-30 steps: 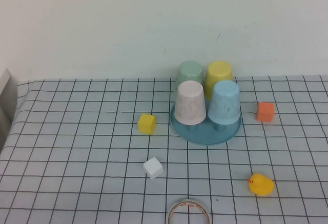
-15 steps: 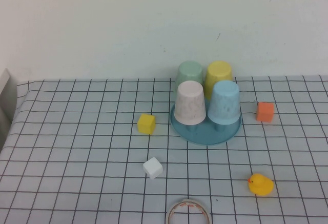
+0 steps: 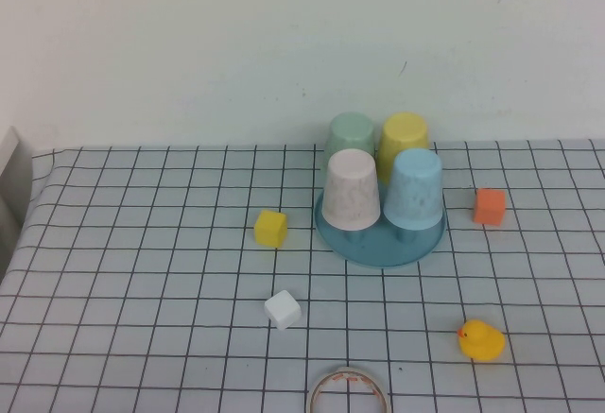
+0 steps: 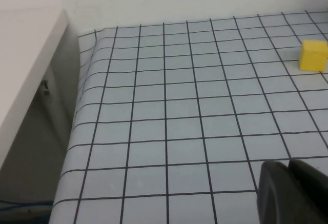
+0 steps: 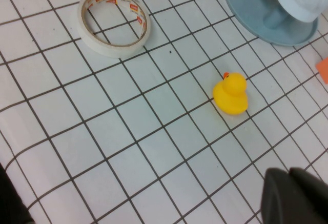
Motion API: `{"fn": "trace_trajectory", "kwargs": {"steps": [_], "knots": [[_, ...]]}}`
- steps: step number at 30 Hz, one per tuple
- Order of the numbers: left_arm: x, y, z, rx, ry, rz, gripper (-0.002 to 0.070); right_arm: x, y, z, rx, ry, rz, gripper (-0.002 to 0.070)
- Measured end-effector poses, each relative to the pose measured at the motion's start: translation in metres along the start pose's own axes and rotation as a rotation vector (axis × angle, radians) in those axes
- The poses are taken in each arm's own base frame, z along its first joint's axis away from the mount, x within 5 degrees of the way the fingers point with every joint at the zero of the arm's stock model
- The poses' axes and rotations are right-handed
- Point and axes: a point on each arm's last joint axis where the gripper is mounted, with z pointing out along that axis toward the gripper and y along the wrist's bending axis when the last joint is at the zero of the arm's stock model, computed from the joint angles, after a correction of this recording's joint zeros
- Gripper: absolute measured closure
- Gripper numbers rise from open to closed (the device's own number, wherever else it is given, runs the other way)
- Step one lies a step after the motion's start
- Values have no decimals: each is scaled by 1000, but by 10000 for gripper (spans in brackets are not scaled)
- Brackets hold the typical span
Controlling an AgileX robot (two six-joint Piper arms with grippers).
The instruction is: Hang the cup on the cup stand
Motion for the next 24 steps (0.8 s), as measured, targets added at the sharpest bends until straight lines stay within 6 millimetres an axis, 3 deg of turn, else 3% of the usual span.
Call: {"fn": "trace_trajectory", "kwargs": {"steps": [13,24], "knots": [[0,0,0,12,5,83,676,0,0,0,0,0,0,678],[0,0,0,11,4,0,676,0,0,0,0,0,0,678]]}}
